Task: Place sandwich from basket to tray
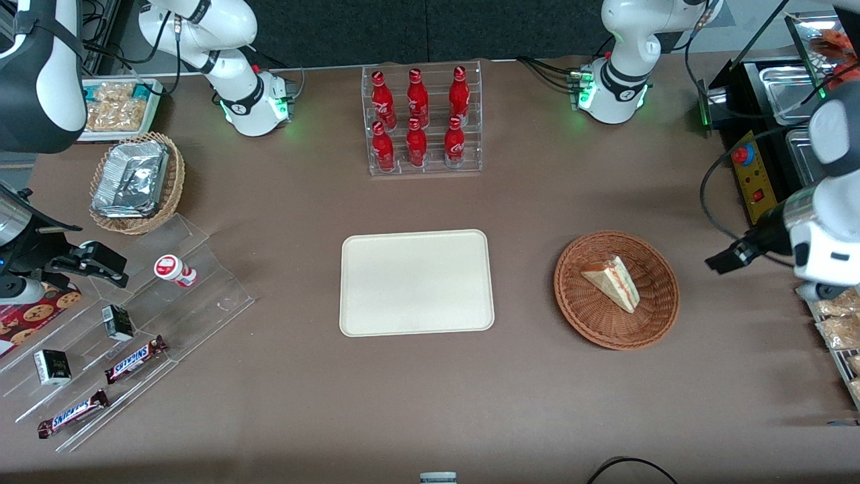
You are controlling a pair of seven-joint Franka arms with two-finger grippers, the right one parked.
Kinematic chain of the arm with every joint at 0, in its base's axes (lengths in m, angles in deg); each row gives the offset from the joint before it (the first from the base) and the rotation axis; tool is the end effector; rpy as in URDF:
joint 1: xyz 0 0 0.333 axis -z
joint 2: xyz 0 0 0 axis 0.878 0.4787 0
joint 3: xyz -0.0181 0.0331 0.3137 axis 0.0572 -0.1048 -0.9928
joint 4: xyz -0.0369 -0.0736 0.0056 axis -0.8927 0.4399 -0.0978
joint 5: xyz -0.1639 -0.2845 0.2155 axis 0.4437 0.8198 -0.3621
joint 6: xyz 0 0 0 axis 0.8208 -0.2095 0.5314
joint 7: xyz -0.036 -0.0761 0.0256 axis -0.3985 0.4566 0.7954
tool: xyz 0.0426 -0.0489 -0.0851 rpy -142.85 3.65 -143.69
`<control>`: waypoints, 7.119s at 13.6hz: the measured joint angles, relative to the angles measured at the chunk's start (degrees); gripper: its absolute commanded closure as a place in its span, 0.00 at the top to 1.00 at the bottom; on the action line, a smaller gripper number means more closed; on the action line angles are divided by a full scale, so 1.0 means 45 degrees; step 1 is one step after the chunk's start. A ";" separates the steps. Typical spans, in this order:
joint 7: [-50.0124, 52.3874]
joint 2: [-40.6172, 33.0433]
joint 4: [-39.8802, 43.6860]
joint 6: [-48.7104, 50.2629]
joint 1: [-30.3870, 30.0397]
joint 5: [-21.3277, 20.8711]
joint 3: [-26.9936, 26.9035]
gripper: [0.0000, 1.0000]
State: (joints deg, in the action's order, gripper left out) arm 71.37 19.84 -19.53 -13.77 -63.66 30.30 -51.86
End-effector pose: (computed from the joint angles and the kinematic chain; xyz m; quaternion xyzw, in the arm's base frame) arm 0.6187 -0.0097 0.4857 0.9492 0.3090 -0.0601 0.0003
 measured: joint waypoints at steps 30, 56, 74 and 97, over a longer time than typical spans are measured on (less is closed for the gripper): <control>0.4164 0.2340 -0.3829 -0.5853 0.2070 0.0213 0.0186 0.05; 0.4238 0.8902 0.4944 -0.5584 1.0269 -0.0833 0.0369 1.00; -0.6461 0.0872 0.0268 -0.0701 0.2122 0.0765 0.0095 1.00; -0.7821 -0.3013 -0.0298 0.1134 -0.0213 -0.0372 0.0011 1.00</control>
State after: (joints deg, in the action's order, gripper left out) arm 36.17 6.29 -20.87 -8.67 -64.62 28.62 -51.81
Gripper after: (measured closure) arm 0.000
